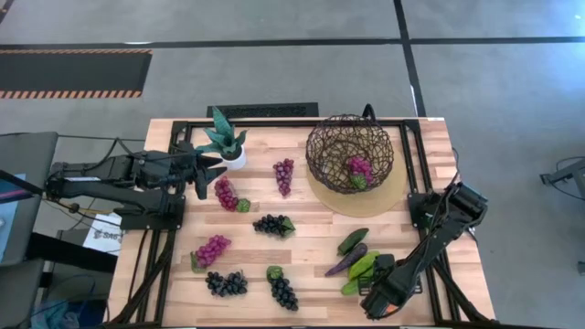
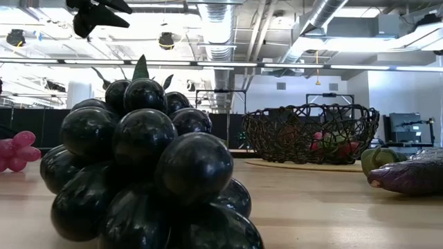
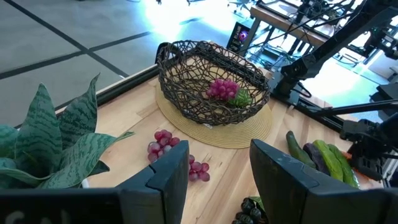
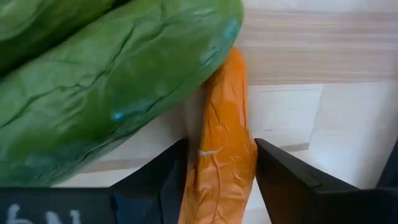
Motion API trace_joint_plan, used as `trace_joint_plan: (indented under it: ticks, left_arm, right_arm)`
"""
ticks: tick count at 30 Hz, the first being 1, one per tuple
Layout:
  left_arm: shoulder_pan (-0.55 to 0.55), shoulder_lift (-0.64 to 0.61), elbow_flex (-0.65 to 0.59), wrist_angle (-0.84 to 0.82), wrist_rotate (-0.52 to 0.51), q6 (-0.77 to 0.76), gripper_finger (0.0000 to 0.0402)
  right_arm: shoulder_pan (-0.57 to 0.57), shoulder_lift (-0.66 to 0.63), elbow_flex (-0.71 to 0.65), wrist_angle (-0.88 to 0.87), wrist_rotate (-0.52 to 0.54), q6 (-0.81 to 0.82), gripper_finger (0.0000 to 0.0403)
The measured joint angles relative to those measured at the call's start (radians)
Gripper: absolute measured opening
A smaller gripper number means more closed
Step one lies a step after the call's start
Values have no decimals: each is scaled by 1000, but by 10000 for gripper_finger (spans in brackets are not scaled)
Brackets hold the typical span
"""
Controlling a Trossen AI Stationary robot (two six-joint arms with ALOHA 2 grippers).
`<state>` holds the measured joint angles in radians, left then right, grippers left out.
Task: Build produce basket
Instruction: Put the orange chili pepper into the black wire basket
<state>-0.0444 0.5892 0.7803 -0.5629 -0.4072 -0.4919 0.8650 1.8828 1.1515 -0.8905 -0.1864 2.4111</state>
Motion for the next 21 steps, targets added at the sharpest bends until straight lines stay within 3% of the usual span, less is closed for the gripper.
trace_joint_plan:
  ticks: [4,11,18,21]
  left_arm:
    - [0,0,0,0,0,1,155]
    - [0,0,0,0,0,7,155]
    - [0,0,0,0,0,8,155]
    - [0,0,0,0,0,9,155]
  right_arm:
    - [-3,1,2,16,-3,0,162]
    - [2,4,61,-12,-25,-13,41]
    - [3,3,259,-253,-50,-11,35]
    - [-28,2,407,-440,16,-15,35]
